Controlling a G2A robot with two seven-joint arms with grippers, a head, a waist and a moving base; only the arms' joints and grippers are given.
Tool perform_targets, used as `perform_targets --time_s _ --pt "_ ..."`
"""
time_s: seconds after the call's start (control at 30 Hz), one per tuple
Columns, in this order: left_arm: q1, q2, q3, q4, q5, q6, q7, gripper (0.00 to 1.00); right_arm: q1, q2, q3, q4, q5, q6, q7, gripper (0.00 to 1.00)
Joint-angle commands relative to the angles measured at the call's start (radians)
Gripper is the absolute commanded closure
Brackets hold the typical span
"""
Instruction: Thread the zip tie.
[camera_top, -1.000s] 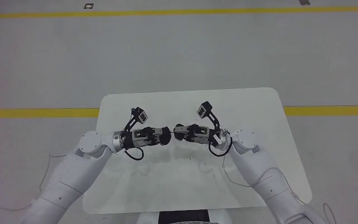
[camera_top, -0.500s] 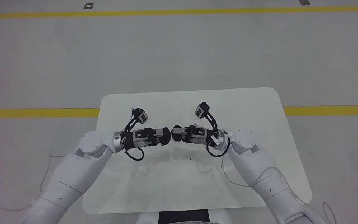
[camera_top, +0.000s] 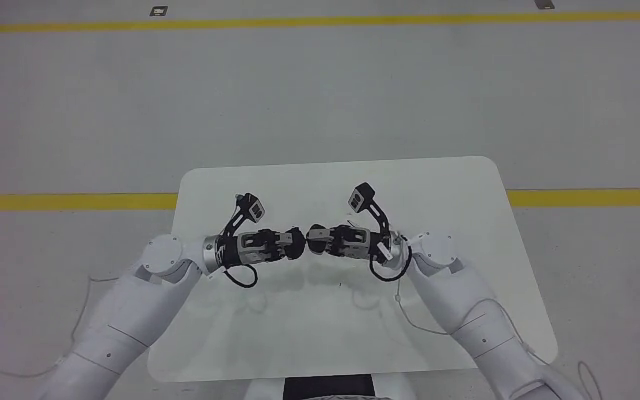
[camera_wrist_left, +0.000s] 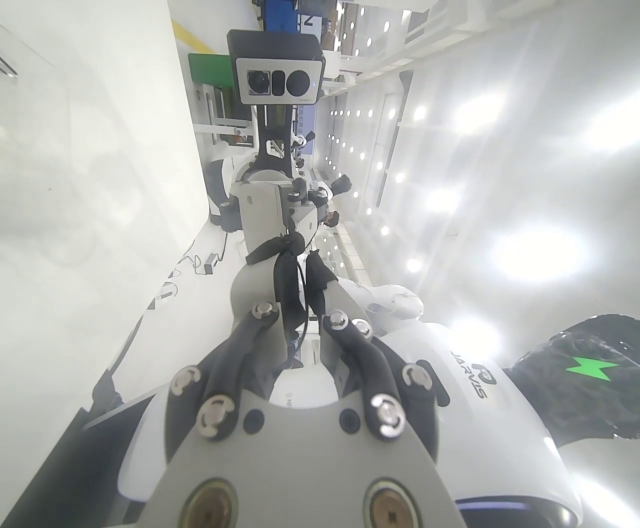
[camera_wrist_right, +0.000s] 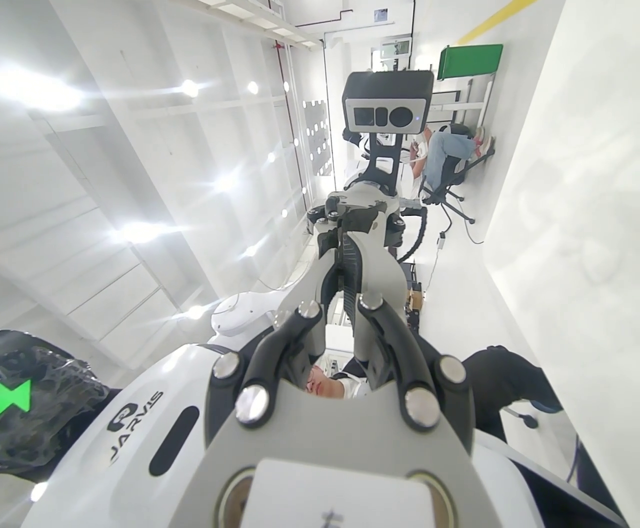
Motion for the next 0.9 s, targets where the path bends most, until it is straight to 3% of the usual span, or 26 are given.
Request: perform_targets --time_s 0.0,0.7,0.87 --pt "0.000 0.000 0.000 0.000 0.000 0.001 0.000 0.93 0.000 0.001 -0.001 -0.002 -0.002 -0.001 -0.001 1.00" --pt "-0.001 -0.004 -0.001 0.003 -0.001 0.005 -0.008 0.94 -0.001 0.009 -0.011 -0.012 -0.009 -0.007 0.004 1.00" --pt "-0.001 -0.004 -0.001 0.004 0.001 0.007 -0.009 1.00 0.003 0.009 -0.014 -0.009 -0.007 -0.008 0.001 1.00"
